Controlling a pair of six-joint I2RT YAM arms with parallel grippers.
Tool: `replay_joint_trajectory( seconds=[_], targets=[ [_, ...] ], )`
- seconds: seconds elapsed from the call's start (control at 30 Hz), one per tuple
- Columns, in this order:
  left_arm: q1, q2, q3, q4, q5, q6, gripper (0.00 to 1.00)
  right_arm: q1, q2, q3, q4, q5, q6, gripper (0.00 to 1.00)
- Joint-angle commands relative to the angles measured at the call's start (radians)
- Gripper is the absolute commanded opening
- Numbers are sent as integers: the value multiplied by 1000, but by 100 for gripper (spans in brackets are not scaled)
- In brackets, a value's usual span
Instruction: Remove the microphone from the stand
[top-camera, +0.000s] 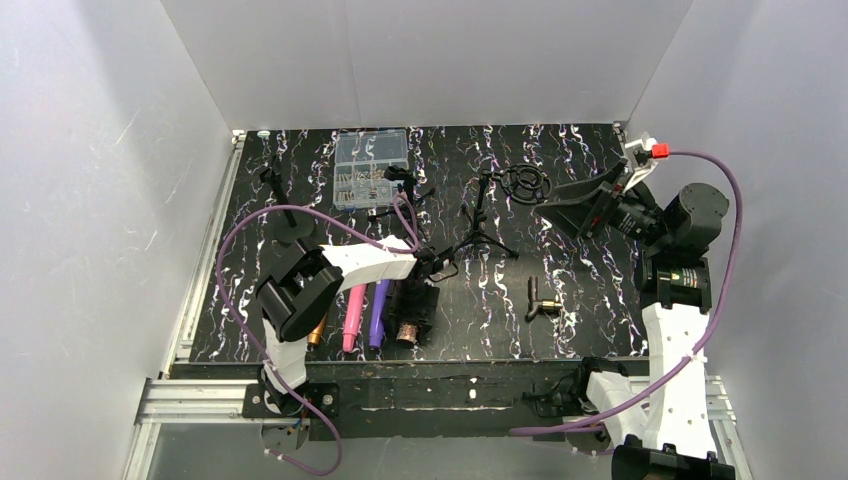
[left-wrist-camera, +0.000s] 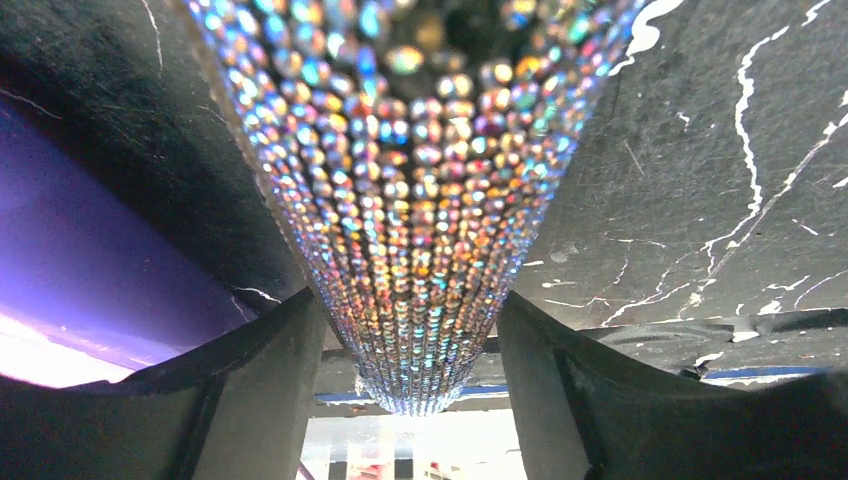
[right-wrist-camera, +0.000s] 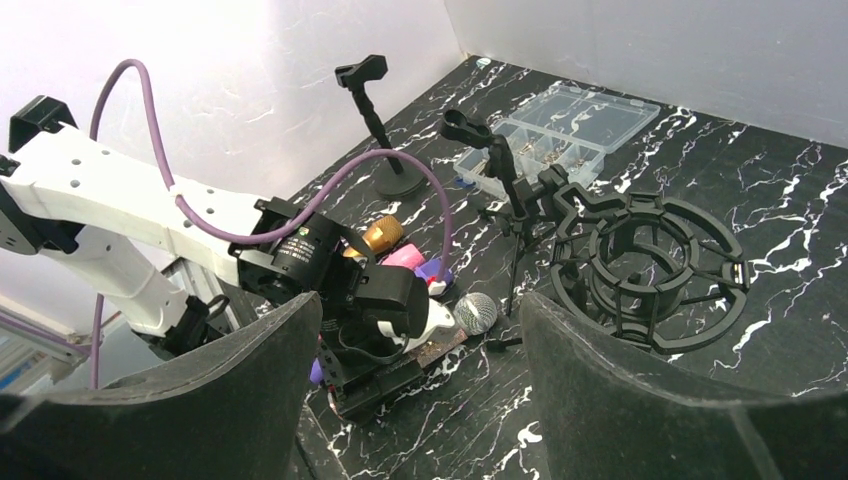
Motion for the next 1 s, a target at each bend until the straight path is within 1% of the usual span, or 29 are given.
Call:
replay_joint_trajectory(
  seconds=[0.0,0.2,0.3,0.37,0.5,0.6,0.7,0.97],
  targets=[
    [-4,-35,-16,-143,-18,21,65,-4,-16,38,-46,1,-49,81],
    [-5,-97,-18,-138,-34,51,77,-3,-30,51,-111,13,-109,81],
    [-4,-145,-8,-125,-47,97,88,-3,-34,49,-157,20,-146,81],
    [-4,-176,-3,-121,-55,132,92,-3,-38,46,-177,21,-161,82],
    [-4,-245,12,-108,-58,206,98,-3,-48,61,-214,52,-209,82],
    [-3,-295,37,-91,-72,300,98,-4,-54,87,-246,95,-263,83],
    [0,-335,79,-93,-114,405,98,-4,-59,109,-265,130,-300,83],
    [7,-411,225,-94,-134,635,98,-9,-102,86,-296,189,-347,86]
  ],
)
